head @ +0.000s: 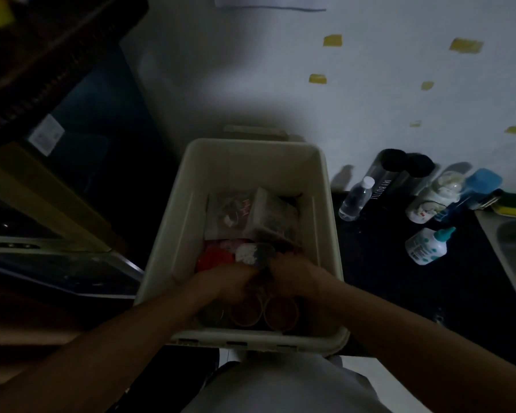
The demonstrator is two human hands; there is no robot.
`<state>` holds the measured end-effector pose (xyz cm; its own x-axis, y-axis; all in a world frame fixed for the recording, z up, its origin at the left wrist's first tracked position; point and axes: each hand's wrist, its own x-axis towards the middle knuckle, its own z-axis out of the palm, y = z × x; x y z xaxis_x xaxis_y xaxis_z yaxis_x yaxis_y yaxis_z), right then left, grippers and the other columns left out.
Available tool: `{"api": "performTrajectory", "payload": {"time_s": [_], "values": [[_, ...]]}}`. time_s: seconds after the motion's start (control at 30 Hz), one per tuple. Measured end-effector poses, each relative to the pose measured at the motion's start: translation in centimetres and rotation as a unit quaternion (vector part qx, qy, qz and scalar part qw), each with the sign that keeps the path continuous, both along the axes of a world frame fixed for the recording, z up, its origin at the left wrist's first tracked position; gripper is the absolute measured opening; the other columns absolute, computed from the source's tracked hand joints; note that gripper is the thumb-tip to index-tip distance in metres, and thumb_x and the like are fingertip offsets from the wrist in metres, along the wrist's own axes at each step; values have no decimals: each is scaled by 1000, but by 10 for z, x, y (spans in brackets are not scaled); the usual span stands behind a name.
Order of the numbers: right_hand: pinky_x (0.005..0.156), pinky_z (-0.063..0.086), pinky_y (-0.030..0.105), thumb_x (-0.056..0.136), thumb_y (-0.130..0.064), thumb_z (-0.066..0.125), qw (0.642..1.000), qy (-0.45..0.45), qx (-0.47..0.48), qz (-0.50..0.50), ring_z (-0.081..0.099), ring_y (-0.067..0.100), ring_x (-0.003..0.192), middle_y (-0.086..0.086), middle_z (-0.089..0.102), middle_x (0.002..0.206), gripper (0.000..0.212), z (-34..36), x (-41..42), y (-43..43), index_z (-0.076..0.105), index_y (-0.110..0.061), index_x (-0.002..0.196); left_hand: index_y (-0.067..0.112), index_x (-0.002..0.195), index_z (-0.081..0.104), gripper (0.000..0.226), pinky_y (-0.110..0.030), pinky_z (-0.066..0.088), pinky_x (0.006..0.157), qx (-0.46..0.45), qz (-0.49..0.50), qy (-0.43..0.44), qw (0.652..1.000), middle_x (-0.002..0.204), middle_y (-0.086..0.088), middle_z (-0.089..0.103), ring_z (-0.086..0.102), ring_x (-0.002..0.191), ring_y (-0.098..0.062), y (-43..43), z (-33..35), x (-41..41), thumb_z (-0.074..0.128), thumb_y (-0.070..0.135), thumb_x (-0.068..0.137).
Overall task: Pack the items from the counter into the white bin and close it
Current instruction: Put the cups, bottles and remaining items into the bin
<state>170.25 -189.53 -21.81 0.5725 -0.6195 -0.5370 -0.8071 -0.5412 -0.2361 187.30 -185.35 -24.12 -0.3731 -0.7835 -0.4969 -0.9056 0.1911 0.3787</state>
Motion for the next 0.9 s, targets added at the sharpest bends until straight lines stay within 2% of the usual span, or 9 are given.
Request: {"api": "performTrajectory", "payload": {"time_s": [0.1, 0.17, 0.27, 0.33, 0.4, 0.63, 0.73, 0.83, 0.9], "values": [[107, 38, 46, 94, -49, 50, 999, -20, -32, 16, 48, 31, 126, 11, 48, 141, 53, 24, -5, -15, 47, -19, 137, 34, 130, 52, 44, -24, 44, 93, -27, 0, 43, 999, 133, 8, 57, 57, 112, -11, -13, 14, 3, 58, 46, 88], [107, 38, 47, 94, -53, 45, 999, -28, -37, 8, 47, 30, 127, 11, 48, 142, 55, 37, -9, -23, 48, -18, 136, 38, 133, 49, 52, -27, 43, 101, -45, 9, 73, 996, 139, 10, 52, 54, 120, -10, -23, 28, 2, 52, 56, 85], [113, 28, 53, 95, -51, 43, 996, -22, -81, 39, 32, 32, 140, 9, 34, 153, 57, 48, -16, -33, 37, -24, 145, 29, 132, 53, 48, -28, 45, 100, -59, 31, 107, 992, 134, 3, 58, 57, 119, -14, -34, 44, 0, 54, 48, 87], [112, 29, 50, 96, -47, 42, 992, -19, -119, 48, 35, 32, 137, 8, 39, 149, 53, 55, -20, -40, 41, -22, 142, 22, 131, 54, 44, -33, 47, 100, -74, 23, 105, 991, 131, -1, 59, 57, 118, -16, -45, 55, -4, 59, 32, 89], [110, 30, 46, 95, -46, 43, 986, -34, -156, 44, 41, 30, 131, 7, 47, 141, 50, 61, -25, -46, 45, -21, 139, 23, 131, 53, 43, -34, 48, 97, -99, 23, 113, 988, 131, -1, 60, 57, 118, -17, -54, 66, -11, 60, 25, 89], [109, 25, 45, 89, -57, 44, 967, -100, -232, 30, 41, 28, 129, 3, 49, 135, 56, 73, -59, -60, 46, -26, 135, 33, 111, 56, 29, -36, 50, 84, -212, 24, 76, 974, 113, 5, 63, 60, 104, -21, -80, 92, -44, 57, 44, 83], [111, 23, 44, 88, -49, 49, 964, -149, -222, 9, 39, 26, 130, 2, 48, 138, 52, 81, -81, -67, 44, -29, 136, 25, 120, 55, 38, -30, 44, 91, -260, 28, 95, 960, 121, 2, 59, 56, 112, -20, -86, 94, -59, 60, 37, 85], [111, 27, 44, 91, -37, 51, 957, -194, -209, -44, 41, 24, 130, 0, 49, 139, 42, 85, -115, -73, 50, -29, 132, 21, 130, 53, 45, -37, 42, 102, -291, 22, 132, 947, 133, 1, 55, 51, 122, -18, -92, 99, -86, 58, 35, 88], [108, 33, 44, 91, -30, 51, 951, -208, -214, -76, 46, 24, 126, 1, 53, 136, 37, 84, -145, -78, 55, -27, 127, 19, 134, 51, 46, -35, 40, 107, -291, 19, 151, 944, 137, 0, 52, 48, 126, -17, -98, 102, -111, 57, 33, 91]]}}
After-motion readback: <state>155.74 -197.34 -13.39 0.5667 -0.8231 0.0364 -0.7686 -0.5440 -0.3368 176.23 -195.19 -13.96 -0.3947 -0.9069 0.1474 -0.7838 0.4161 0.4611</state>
